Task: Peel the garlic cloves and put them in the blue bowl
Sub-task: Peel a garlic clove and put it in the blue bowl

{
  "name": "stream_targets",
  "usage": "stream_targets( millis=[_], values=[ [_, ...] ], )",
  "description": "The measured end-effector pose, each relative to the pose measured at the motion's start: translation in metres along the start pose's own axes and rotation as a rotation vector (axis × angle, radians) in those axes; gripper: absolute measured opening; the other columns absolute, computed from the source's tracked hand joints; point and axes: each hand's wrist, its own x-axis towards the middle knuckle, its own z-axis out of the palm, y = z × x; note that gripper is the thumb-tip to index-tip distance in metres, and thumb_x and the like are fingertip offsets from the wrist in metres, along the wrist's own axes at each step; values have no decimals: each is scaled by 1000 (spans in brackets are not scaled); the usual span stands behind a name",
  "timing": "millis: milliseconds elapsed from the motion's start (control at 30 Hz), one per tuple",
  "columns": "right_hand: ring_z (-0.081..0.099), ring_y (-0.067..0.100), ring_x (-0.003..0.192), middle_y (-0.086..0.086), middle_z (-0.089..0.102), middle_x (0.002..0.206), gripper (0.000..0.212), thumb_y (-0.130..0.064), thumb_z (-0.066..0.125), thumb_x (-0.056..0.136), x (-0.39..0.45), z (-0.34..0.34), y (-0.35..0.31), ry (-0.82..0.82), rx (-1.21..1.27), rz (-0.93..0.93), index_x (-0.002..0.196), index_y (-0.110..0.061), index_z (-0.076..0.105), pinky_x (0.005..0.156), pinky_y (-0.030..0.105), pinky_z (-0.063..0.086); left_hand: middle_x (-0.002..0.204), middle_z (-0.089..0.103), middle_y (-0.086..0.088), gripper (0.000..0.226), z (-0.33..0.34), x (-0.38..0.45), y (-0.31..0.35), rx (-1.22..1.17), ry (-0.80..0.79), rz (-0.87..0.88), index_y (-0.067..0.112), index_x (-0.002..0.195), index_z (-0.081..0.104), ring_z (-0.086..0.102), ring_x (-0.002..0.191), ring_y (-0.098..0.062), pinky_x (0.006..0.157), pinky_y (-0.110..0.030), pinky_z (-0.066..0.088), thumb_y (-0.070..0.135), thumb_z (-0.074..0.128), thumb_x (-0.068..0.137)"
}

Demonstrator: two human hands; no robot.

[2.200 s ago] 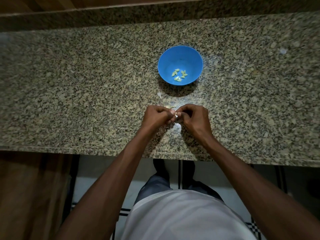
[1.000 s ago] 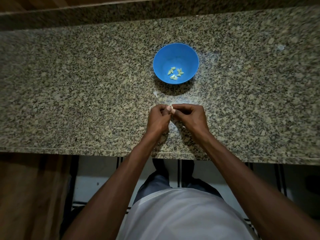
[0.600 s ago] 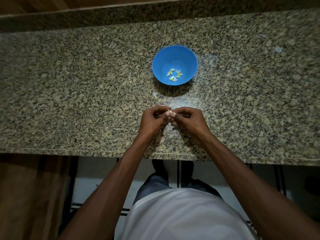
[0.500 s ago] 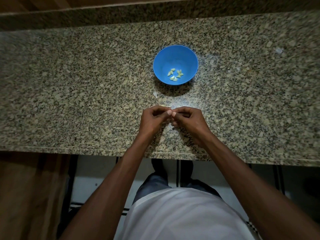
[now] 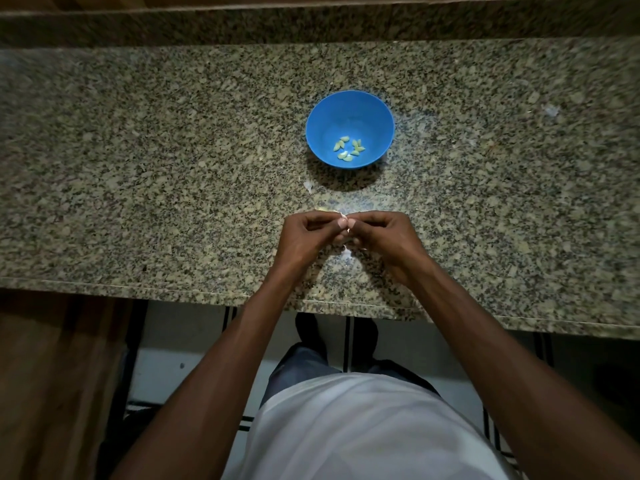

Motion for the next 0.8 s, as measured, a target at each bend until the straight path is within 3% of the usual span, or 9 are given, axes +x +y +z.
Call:
stream_targets(
  millis=[133,300,433,500,633,700,800],
  values=[
    [76,26,84,23,78,98,18,-5,77,92,1,-7,-5,-41,81,65,107,5,78,74,27,61,95,81,-4,21,2,4,-5,183,13,128,6,106,79,78,91,-19,85,-40,64,21,81,92],
    [71,15,70,12,76,82,16,-7,77,93,4,-9,-1,8,112,118,105,3,78,73,27,62,93,78,2,18,18,1,-9,447,126,291,10,106,79,74,84,-3,75,-28,63,24,72,98],
    [72,14,69,10,77,82,19,-11,78,94,5,-5,4,60,117,128,107,3,78,85,36,62,91,76,-1,18,26,1,-11,608,155,392,9,106,75,71,79,-11,69,-33,60,22,63,101],
    [72,16,73,11,77,82,17,-12,78,93,7,-3,6,80,125,136,105,1,79,87,37,62,90,75,-2,17,30,0,-11,639,173,388,8,105,74,68,77,-11,67,-29,56,19,61,102],
    [74,22,82,16,79,90,14,-10,80,92,11,1,11,102,194,166,102,-1,79,96,43,61,88,71,2,15,39,-3,-10,624,240,328,8,104,73,61,71,-2,61,-4,42,18,61,102],
    [74,25,84,19,79,95,15,-9,79,92,11,2,9,95,205,157,104,1,78,97,46,61,84,68,8,16,41,-5,-9,551,283,245,10,101,73,61,72,6,60,-3,44,23,64,102],
    [70,19,67,14,77,84,14,-7,79,92,10,2,1,63,166,150,103,2,77,95,48,59,88,74,5,22,36,-1,-8,455,261,143,10,101,73,71,81,-4,69,-21,57,31,67,102]
  ],
)
